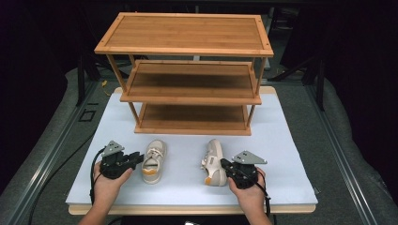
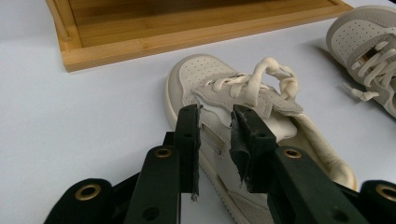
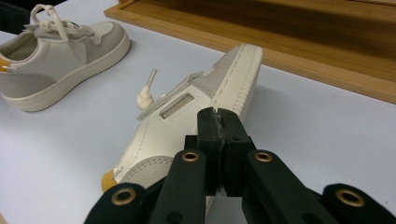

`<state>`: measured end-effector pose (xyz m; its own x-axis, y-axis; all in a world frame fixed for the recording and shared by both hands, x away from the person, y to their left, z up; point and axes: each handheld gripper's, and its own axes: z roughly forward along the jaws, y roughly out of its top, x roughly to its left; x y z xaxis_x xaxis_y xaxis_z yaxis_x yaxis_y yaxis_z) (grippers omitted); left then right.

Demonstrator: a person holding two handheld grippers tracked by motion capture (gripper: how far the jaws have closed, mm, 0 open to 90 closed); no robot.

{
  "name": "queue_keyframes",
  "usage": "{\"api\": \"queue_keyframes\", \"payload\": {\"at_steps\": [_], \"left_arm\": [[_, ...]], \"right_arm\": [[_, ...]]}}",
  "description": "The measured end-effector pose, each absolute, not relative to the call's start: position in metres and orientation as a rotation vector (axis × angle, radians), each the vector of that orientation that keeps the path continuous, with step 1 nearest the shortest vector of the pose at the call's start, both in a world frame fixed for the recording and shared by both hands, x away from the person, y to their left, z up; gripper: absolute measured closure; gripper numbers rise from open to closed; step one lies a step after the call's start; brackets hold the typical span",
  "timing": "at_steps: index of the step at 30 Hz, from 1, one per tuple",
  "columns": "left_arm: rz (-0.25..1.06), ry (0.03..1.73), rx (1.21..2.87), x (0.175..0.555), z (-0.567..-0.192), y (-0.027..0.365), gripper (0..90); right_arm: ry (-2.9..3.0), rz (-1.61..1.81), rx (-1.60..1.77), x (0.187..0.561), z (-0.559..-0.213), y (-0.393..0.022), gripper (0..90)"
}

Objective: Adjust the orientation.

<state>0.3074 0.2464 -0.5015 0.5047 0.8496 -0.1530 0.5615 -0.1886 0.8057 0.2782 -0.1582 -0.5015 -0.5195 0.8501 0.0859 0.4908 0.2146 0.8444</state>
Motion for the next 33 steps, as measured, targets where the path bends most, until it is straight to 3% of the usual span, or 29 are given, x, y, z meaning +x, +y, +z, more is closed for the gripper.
{"api": "queue_keyframes", "payload": {"at_steps": [23, 33], "left_arm": [[0.408, 1.158, 1.858, 0.306, -0.501, 0.247, 67.3], [0.380, 1.142, 1.860, 0.303, -0.499, 0.243, 65.3]], "right_arm": [[2.037, 1.055, 1.489, 0.298, -0.525, -0.202, 89.7], [1.973, 1.089, 1.492, 0.293, -0.516, -0.206, 80.8]]}}
